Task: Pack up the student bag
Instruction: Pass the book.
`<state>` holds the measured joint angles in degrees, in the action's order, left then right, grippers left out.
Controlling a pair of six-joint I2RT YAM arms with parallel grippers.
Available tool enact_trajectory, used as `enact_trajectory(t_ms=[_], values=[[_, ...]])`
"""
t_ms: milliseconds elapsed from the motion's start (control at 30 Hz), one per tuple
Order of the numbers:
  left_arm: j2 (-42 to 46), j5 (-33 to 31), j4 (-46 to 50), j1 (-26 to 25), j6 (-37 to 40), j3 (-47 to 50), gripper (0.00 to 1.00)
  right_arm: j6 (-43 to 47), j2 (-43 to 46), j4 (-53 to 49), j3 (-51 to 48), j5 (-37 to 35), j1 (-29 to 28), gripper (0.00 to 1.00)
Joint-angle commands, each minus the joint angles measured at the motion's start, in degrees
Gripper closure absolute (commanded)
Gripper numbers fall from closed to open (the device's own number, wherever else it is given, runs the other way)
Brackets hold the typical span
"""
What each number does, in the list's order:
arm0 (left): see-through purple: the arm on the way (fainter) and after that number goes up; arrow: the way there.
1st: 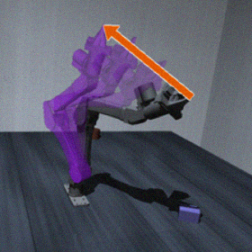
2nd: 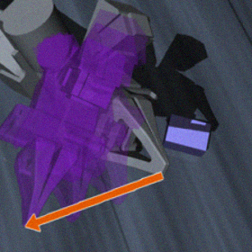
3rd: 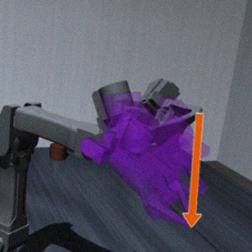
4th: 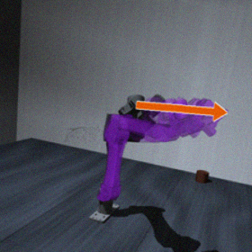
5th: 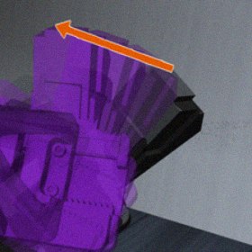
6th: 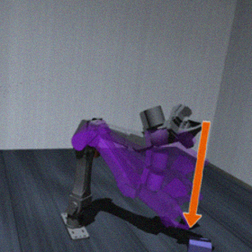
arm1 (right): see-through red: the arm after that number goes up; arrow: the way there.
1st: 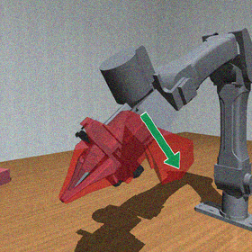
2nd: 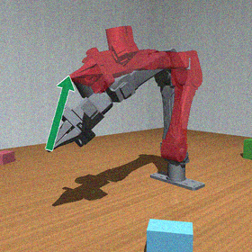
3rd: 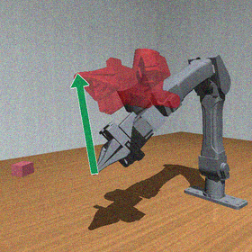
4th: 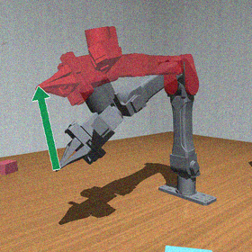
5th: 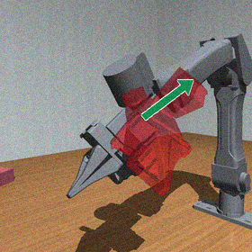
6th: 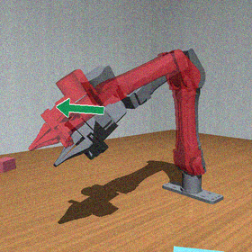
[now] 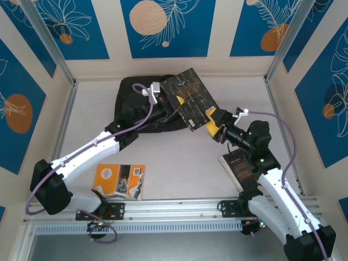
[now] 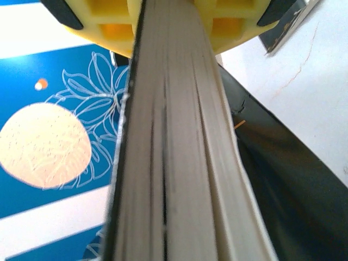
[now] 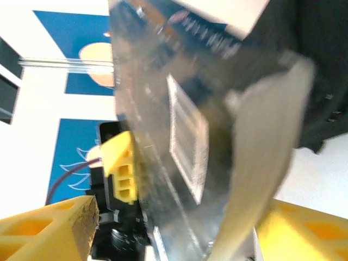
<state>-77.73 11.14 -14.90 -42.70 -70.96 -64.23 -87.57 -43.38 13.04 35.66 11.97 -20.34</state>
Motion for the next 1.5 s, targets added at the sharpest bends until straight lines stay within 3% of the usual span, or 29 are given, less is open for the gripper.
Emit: enact_trajectory(t_ms=[0, 167, 500, 700, 767, 833, 900, 1033, 1200, 1467], values=[[1.5, -6.1, -9.9, -1.1, -3.8, 0.3, 1.00, -1.7, -1.7, 9.2, 2.5, -13.6, -5.0, 0.23], [1.7, -6.3, -10.2, -2.0, -5.1, 0.6, 1.00, -1.1, -5.1, 12.7, 4.5, -16.1, -8.3, 0.28], [1.5, -3.8, -8.0, -2.2, -8.9, 0.8, 1.00, -0.2, -4.6, 9.5, 3.4, -19.2, -8.2, 0.57], [2.4, -3.8, -0.9, -2.3, -7.5, -0.2, 0.98, 2.1, -2.0, 0.8, 3.9, -19.1, -6.5, 0.96], [3.2, -5.1, 4.2, -2.2, -4.9, -0.8, 0.77, 4.0, -0.2, -6.9, 4.9, -18.4, -4.7, 1.00], [3.2, -5.5, 12.2, -1.9, 0.7, -3.6, 0.45, 11.1, 1.0, -19.4, 8.0, -15.2, -2.1, 1.00], [1.2, -6.0, 25.6, -2.0, 8.5, -9.8, 0.33, 17.5, 1.9, -32.1, 11.0, -13.9, 0.0, 1.00], [-9.0, -8.2, 51.6, -2.2, 22.8, -26.0, 0.28, 27.5, 5.0, -51.8, 14.4, -16.4, 2.2, 1.00], [-20.2, -11.4, 60.2, -2.2, 33.0, -35.7, 0.20, 33.9, 10.0, -62.7, 16.1, -21.9, 2.7, 1.00], [-40.7, -21.0, 69.6, -2.2, 44.4, -55.2, 0.16, 37.4, 13.1, -68.2, 17.8, -20.4, 3.2, 1.00]])
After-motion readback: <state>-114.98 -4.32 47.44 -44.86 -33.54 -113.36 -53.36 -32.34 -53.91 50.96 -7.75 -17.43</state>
